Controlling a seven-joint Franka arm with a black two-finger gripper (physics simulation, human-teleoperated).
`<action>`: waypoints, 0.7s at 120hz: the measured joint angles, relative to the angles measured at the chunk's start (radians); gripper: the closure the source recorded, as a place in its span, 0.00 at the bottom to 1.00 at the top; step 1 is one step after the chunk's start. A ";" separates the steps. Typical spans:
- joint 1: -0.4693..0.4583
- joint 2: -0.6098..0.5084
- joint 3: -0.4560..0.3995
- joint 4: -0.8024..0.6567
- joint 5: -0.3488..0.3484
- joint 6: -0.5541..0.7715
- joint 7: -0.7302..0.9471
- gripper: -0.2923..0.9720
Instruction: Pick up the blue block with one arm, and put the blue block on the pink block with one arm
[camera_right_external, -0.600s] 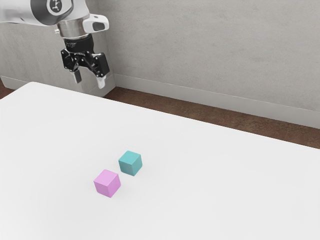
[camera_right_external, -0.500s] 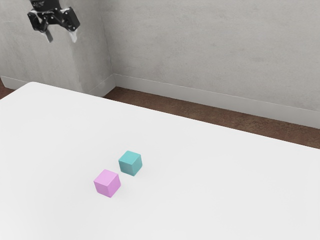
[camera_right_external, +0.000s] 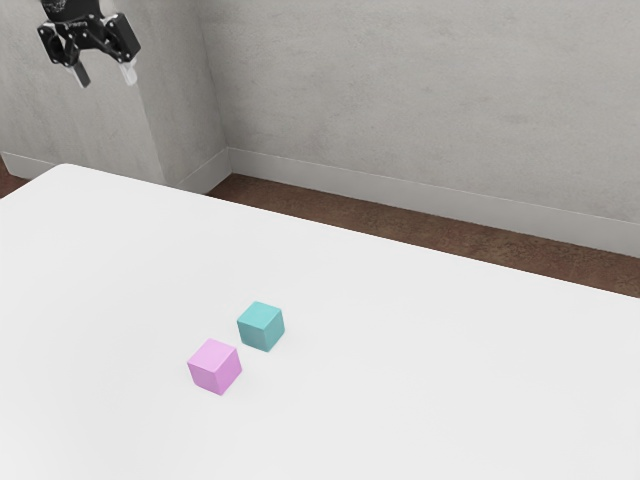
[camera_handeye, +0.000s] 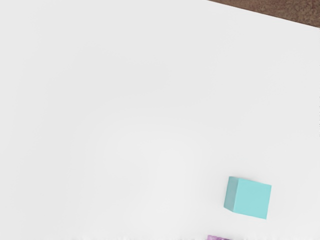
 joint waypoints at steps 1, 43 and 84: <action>0.000 0.000 0.000 0.000 0.000 0.000 0.001 0.25; 0.000 0.000 0.000 0.000 -0.002 -0.010 0.032 0.25; -0.001 -0.001 0.000 0.001 -0.001 -0.012 0.049 0.25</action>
